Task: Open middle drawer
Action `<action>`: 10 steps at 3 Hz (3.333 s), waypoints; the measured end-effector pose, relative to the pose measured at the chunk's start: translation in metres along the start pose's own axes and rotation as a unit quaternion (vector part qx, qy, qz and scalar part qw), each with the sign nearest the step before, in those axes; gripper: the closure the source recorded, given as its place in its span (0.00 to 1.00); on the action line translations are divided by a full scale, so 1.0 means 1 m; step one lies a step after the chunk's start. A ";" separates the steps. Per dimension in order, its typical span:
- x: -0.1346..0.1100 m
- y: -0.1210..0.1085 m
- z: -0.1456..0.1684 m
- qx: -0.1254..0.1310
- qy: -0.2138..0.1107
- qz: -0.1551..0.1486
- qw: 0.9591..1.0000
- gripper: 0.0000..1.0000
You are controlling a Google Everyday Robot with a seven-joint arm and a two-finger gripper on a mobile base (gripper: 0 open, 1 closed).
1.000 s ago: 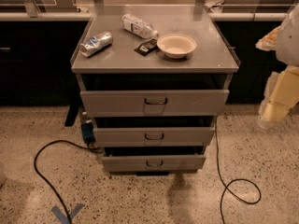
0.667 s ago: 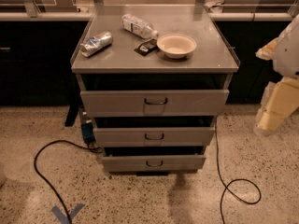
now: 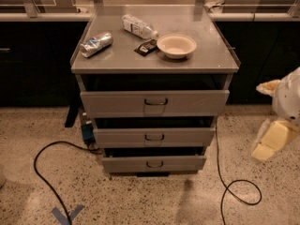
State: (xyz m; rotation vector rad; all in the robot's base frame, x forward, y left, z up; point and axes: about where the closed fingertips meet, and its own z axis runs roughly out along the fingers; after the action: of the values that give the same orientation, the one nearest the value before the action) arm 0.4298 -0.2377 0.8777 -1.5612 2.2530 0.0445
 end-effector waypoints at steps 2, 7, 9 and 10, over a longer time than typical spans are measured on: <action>0.034 0.021 0.096 -0.079 -0.088 0.006 0.993 0.00; -0.032 0.068 0.269 -0.190 -0.156 -0.065 0.967 0.00; -0.018 0.029 0.331 -0.166 -0.153 -0.023 0.974 0.00; -0.003 0.011 0.353 -0.172 -0.170 0.012 0.970 0.00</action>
Offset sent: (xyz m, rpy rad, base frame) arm 0.0041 0.0090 -0.1719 0.3434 0.1552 0.2070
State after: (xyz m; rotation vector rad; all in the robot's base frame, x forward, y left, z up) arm 0.5273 -0.1434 0.5515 -1.5480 2.0637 0.6892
